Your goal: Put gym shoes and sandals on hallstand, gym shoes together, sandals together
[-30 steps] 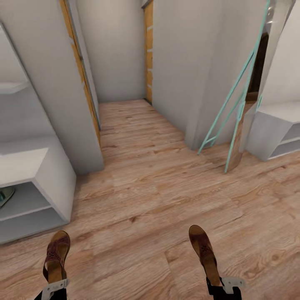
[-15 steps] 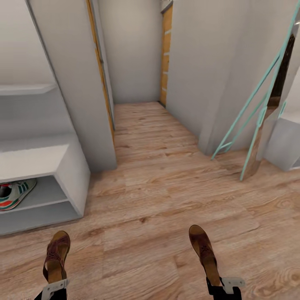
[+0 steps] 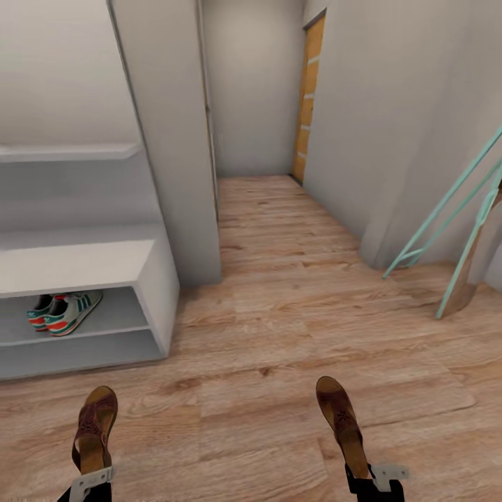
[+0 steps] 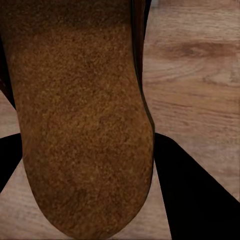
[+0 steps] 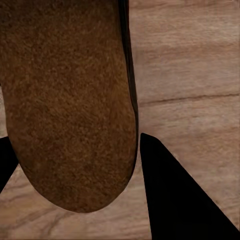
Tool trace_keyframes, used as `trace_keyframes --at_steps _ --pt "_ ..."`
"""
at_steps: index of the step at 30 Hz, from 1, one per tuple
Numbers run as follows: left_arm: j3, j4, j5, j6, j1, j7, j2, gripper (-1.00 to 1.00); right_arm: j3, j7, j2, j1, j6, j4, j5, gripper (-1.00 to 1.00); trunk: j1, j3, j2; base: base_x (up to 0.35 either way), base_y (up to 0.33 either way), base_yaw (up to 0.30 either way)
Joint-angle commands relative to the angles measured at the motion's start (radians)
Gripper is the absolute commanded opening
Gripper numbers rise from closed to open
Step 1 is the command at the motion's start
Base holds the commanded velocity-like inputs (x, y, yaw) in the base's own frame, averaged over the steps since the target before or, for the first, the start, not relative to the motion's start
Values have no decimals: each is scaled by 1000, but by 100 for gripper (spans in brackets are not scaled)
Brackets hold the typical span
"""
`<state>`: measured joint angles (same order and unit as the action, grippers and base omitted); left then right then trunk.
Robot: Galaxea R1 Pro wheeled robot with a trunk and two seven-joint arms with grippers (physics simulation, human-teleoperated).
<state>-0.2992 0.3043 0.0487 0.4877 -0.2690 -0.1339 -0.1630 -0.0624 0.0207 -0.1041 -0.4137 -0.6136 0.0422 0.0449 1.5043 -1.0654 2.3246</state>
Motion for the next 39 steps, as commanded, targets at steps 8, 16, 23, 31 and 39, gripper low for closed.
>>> trace_keyframes --at_steps 8,16,23,31,39 --pt "-6 -1 3 2 -1 -9 0 -100 -7 4 0 0 -3 -1 1 -100 0 9 0 0 304 204" --pt "-6 -1 5 3 -1 -11 0 -100 -7 4 0 0 -3 -1 1 -100 0 18 0 -23 307 203" --pt "-6 -1 5 3 -1 -12 0 -100 -7 4 0 0 -3 -1 1 -100 0 26 0 -81 307 202" --pt "-6 -1 5 3 -1 -11 0 -100 -7 4 0 0 -3 -1 1 -100 0 36 0 -9 307 201" --pt "-6 -1 6 3 -1 -10 -1 -100 -7 4 0 0 -3 -1 1 -100 0 45 0 0 308 201"
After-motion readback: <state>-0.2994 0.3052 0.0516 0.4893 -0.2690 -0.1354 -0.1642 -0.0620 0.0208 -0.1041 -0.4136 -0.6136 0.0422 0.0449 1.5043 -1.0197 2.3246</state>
